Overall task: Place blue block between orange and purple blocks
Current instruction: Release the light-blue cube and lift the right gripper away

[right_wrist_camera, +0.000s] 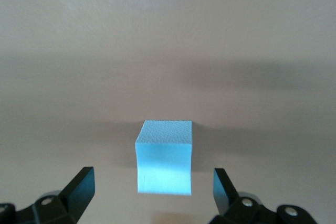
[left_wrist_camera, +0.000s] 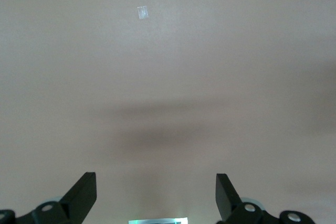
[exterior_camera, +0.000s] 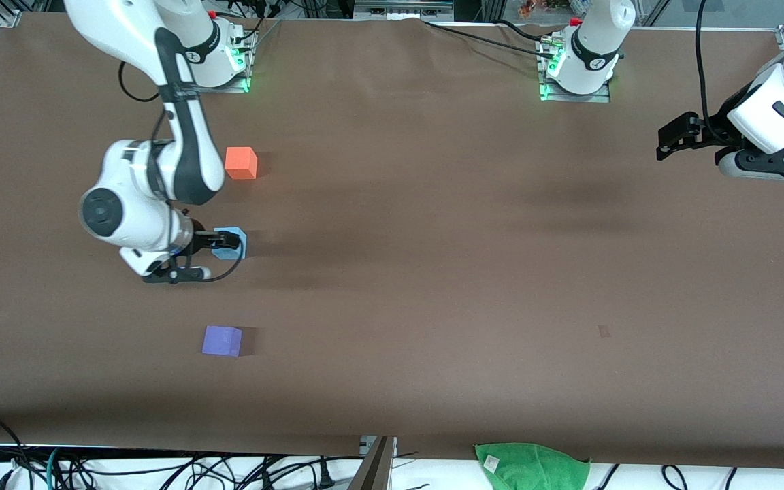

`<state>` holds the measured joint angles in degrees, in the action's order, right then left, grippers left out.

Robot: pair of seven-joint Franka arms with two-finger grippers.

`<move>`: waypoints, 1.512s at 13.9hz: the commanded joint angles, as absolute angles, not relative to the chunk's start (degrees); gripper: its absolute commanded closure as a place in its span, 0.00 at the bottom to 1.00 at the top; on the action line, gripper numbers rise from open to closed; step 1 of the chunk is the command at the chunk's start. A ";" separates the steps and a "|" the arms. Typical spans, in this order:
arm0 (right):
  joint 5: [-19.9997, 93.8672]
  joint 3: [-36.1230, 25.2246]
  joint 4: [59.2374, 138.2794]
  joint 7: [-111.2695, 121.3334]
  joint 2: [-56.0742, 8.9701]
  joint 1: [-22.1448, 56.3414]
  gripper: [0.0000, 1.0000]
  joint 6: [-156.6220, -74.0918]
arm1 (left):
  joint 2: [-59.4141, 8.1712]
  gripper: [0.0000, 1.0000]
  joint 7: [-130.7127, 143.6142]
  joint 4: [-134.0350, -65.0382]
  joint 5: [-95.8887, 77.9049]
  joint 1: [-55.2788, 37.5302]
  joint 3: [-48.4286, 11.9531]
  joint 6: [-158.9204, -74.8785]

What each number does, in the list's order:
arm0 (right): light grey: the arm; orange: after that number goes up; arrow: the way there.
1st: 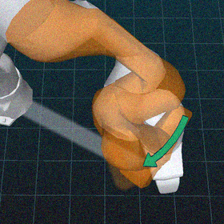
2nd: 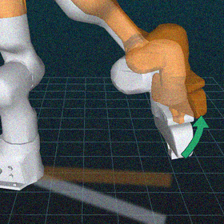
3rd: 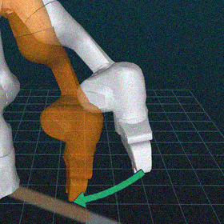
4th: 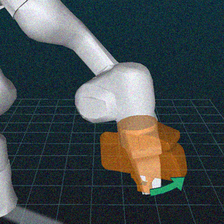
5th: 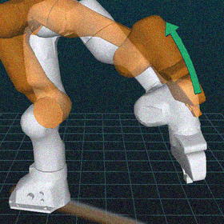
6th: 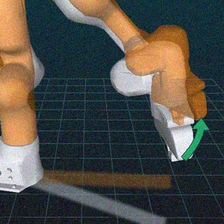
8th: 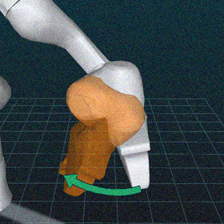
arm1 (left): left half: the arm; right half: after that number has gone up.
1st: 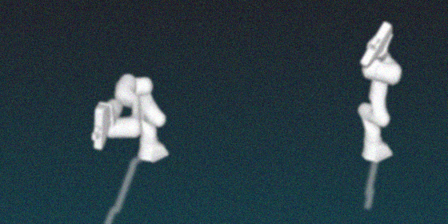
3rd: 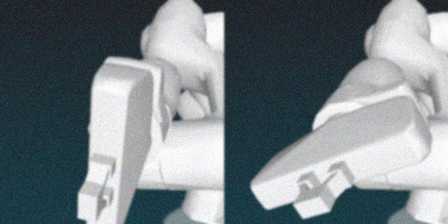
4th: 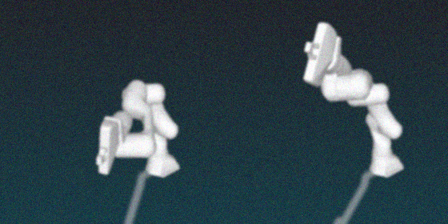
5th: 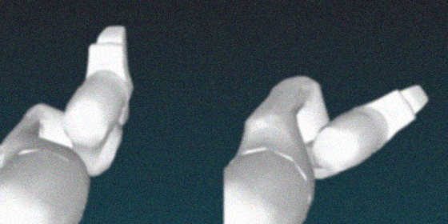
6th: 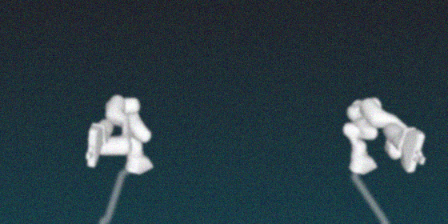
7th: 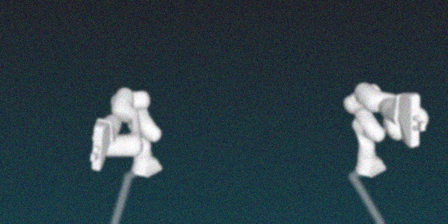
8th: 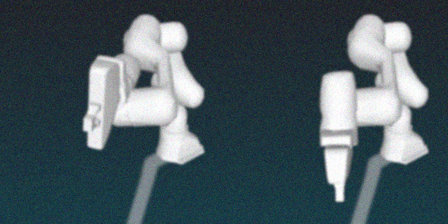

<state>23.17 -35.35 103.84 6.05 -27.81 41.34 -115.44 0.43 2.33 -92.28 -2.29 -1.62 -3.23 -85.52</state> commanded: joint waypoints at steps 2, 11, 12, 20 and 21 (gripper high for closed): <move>22.77 -39.45 92.31 7.38 -28.04 40.78 0.00 -100.93 | -0.26 0.00 2.90 -90.44 -2.46 -1.58 -3.43 -84.20; 18.28 -44.57 74.01 10.11 -26.99 37.98 0.00 -79.11 | -0.35 0.00 2.90 -90.44 -2.46 -1.67 -3.43 -84.20; 18.02 -42.39 73.83 9.76 -25.24 36.05 0.00 -78.84 | -0.35 0.00 2.90 -90.44 -2.46 -1.67 -3.43 -84.20; 1.23 -4.06 82.25 6.68 -11.08 6.26 0.00 -80.67 | -0.35 0.00 2.90 -90.44 -2.46 -1.67 -3.43 -84.20; 1.14 -2.30 84.44 6.68 -9.51 4.41 0.00 -82.08 | -0.35 0.00 2.90 -90.44 -2.46 -1.67 -3.43 -84.20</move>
